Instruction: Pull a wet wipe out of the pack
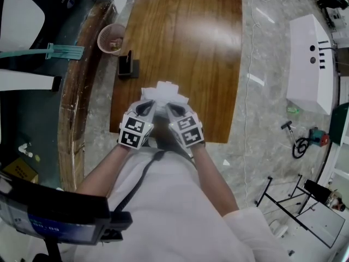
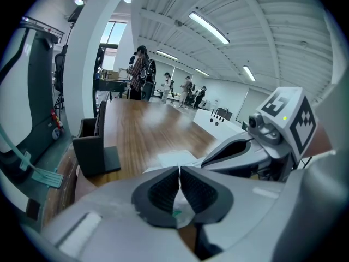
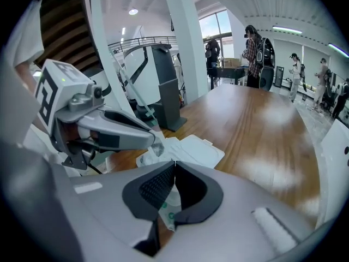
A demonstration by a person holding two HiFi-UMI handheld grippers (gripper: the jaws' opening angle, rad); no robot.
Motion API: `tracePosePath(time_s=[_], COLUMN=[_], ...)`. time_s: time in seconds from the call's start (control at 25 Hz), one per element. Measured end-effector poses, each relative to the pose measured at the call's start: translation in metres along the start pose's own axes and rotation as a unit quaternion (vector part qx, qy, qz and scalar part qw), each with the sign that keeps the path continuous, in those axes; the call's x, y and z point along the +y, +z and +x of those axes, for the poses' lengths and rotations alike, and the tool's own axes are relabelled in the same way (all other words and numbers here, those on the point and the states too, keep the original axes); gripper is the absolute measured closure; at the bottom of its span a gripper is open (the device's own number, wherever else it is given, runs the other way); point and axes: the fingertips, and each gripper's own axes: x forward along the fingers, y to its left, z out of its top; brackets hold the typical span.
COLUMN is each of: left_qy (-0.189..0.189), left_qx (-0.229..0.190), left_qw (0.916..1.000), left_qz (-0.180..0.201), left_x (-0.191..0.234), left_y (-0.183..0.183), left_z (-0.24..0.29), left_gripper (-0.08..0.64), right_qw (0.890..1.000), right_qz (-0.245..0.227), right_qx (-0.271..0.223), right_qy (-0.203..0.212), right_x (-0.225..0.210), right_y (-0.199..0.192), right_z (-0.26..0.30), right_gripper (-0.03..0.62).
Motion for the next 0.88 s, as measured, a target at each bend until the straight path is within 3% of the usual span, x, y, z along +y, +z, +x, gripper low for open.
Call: tracePosePath(time_s=[0.24,0.88], left_qy=[0.000,0.010], left_qx=[-0.003,-0.020], left_qw=[1.0000,0.9995], left_qz=[0.002,0.022], left_x=[-0.006,-0.019], left_y=[0.002,0.015], left_z=[-0.002,-0.011], left_gripper=[0.515,0.514], right_qw=[0.999,0.995], right_qz=[0.004,0.008], right_qx=[-0.032,-0.095], right_qy=[0.001,-0.003], right_x=[-0.001,0.002], right_y=[0.007,0.031], right_z=[-0.012,-0.047], right_gripper=[0.580,0.581])
